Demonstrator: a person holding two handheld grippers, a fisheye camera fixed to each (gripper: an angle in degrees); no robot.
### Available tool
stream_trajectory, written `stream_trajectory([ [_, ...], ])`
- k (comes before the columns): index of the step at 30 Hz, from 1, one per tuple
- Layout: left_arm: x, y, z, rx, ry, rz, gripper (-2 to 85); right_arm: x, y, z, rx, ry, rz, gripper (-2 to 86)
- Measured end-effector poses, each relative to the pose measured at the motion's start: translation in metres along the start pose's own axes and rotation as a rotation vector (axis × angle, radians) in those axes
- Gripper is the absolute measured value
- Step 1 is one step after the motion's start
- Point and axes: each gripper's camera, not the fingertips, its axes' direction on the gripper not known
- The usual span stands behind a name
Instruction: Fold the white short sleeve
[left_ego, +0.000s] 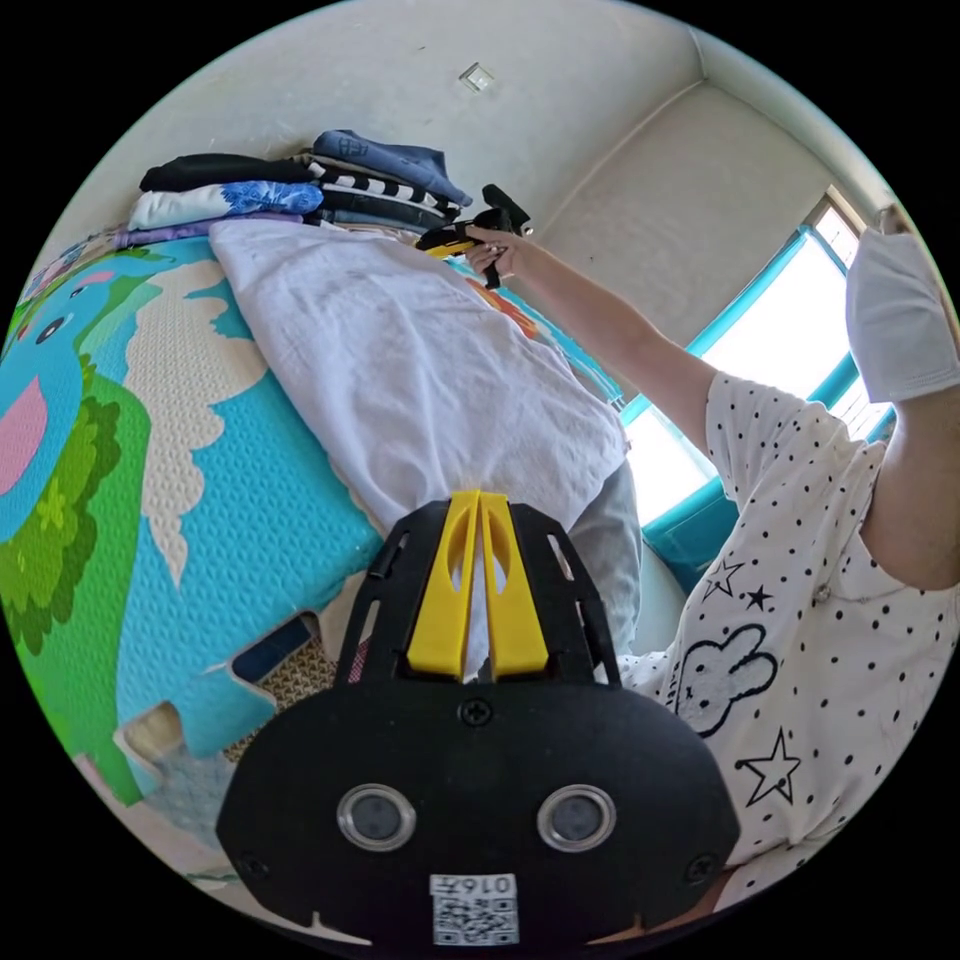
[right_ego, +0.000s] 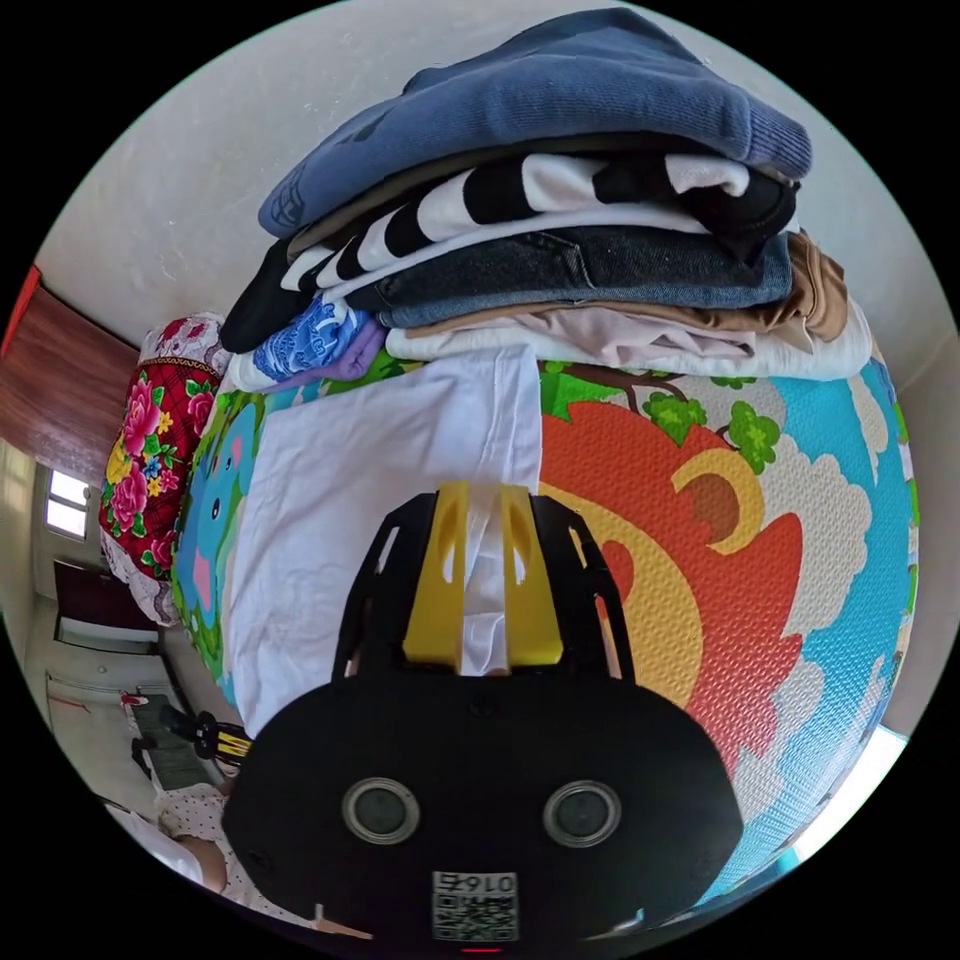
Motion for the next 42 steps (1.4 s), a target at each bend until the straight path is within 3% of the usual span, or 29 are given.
stream_trajectory([
  [12, -0.002, -0.004, -0.005, 0.001, 0.012, -0.004, -1.0, -0.04, -0.02, -0.008, 0.087, 0.11, -0.048, -0.4],
  [18, -0.003, -0.007, -0.008, -0.004, 0.019, -0.007, -1.0, -0.057, -0.04, 0.047, -0.094, 0.267, -0.03, -0.3],
  [28, -0.002, -0.01, -0.014, -0.01, 0.028, -0.008, -1.0, -0.118, -0.074, 0.014, 0.145, 0.323, -0.047, -0.2],
  [33, -0.001, -0.012, -0.018, -0.017, 0.029, -0.006, -1.0, -0.142, -0.113, 0.029, 0.159, 0.258, -0.062, -0.4],
  [38, -0.001, -0.01, -0.023, -0.006, 0.036, -0.012, -1.0, -0.161, -0.168, 0.056, 0.073, 0.389, -0.043, -0.4],
  [42, 0.002, -0.01, -0.027, -0.009, 0.034, -0.003, -1.0, -0.173, -0.194, 0.046, 0.11, 0.405, -0.029, -0.5],
])
